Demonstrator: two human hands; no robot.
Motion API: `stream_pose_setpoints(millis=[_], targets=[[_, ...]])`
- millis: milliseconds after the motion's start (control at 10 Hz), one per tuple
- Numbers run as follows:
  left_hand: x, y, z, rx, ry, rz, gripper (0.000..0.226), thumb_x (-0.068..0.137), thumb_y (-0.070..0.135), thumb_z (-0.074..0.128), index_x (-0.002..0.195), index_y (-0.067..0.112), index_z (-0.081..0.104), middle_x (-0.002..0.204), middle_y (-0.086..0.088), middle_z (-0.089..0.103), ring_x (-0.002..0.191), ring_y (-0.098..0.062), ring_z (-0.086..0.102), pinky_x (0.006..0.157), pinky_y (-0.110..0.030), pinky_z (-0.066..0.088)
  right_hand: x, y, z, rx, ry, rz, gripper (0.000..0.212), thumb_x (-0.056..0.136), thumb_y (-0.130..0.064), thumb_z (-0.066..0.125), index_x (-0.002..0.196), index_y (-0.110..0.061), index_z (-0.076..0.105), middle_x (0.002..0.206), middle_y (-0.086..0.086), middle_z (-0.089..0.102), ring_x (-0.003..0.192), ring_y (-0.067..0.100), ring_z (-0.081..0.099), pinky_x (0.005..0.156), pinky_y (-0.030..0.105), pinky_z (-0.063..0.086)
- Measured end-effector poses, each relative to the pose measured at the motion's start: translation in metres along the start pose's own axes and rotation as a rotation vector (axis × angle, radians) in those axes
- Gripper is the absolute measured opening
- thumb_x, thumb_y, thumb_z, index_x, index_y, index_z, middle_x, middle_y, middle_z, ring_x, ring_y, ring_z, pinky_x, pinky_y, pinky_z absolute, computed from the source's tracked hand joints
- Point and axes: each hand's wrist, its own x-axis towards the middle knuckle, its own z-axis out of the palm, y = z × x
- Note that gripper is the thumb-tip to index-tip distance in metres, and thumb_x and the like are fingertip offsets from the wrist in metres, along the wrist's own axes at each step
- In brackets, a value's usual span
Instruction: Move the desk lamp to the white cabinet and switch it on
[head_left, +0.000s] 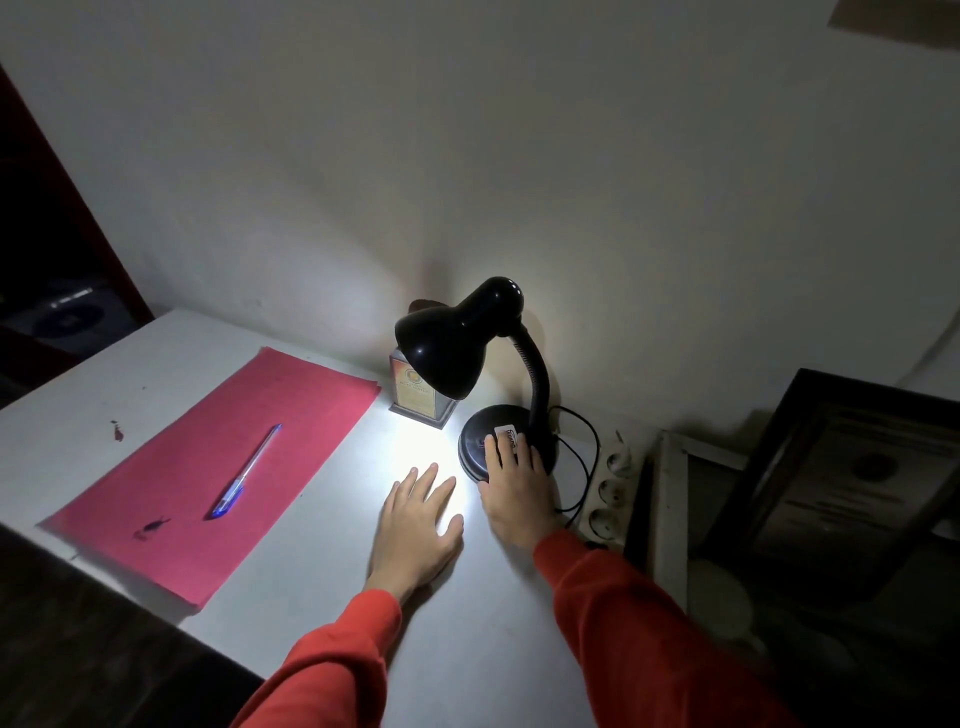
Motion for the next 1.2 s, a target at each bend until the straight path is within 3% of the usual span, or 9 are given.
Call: stream_pose_setpoints(millis=[400,700,800,900,1000,1100,1200], targets=[[-0.002,0.003,-0.004,0.016,-0.030,0.011,0.061,0.084,0.049,0.038,0.141,0.027,0.035,0.155,-0.006,0.028,0.145,-0.027,0.017,0.117,-0.045,0.017,0.001,0.001,0.004,-0.007,-0.036,0.013,0.067,0.095,-0.036,0.042,0.148,-0.007,0.012,0.155,0.018,0.023,0.142,0.037,0.019,0.116,0.049,0.018],[-0.001,0.003,-0.008,0.048,-0.104,0.025,0.061,0.088,0.050,0.036,0.144,0.026,0.029,0.158,-0.007,0.021,0.146,-0.029,0.012,0.118,-0.045,0.014,-0.001,0.001,-0.015,0.052,-0.149,0.028,0.071,0.093,-0.028,0.046,0.148,-0.005,0.009,0.159,0.016,0.008,0.145,0.036,0.007,0.119,0.047,0.012],[0.000,0.008,-0.019,0.043,-0.194,0.023,0.059,0.091,0.044,0.042,0.144,0.022,0.029,0.158,-0.010,0.019,0.146,-0.031,0.012,0.118,-0.047,0.014,-0.009,-0.003,-0.026,0.141,-0.164,0.058,0.066,0.090,-0.023,0.050,0.145,-0.001,0.021,0.158,0.015,0.014,0.143,0.034,0.015,0.116,0.043,0.022],[0.004,0.009,-0.042,0.061,-0.315,0.056,0.050,0.083,0.043,0.047,0.124,0.014,0.051,0.140,-0.016,0.045,0.131,-0.034,0.038,0.105,-0.047,0.038,-0.019,-0.006,-0.038,0.288,-0.139,0.093,0.051,0.090,-0.019,0.049,0.135,0.003,0.040,0.149,0.017,0.033,0.134,0.033,0.034,0.107,0.041,0.036],[0.005,0.008,-0.064,0.030,-0.404,0.042,0.040,0.085,0.038,0.049,0.112,0.011,0.060,0.121,-0.015,0.059,0.113,-0.032,0.055,0.093,-0.043,0.048,-0.033,-0.007,-0.054,0.422,-0.103,0.131,0.042,0.091,-0.019,0.050,0.130,-0.002,0.050,0.141,0.017,0.045,0.127,0.032,0.045,0.099,0.038,0.041],[-0.003,0.007,-0.081,0.081,-0.411,0.051,0.041,0.091,0.029,0.047,0.129,0.014,0.052,0.135,-0.015,0.052,0.121,-0.032,0.050,0.100,-0.043,0.044,-0.050,-0.011,-0.073,0.490,-0.016,0.136,0.042,0.090,-0.016,0.051,0.130,-0.005,0.053,0.137,0.015,0.052,0.125,0.031,0.049,0.099,0.036,0.043],[-0.012,0.012,-0.103,0.108,-0.397,0.064,0.044,0.090,0.031,0.050,0.132,0.018,0.049,0.138,-0.012,0.049,0.125,-0.030,0.047,0.101,-0.041,0.042,-0.064,-0.016,-0.094,0.527,0.041,0.189,0.039,0.089,-0.013,0.052,0.126,-0.001,0.055,0.128,0.019,0.057,0.119,0.034,0.053,0.099,0.040,0.047]])
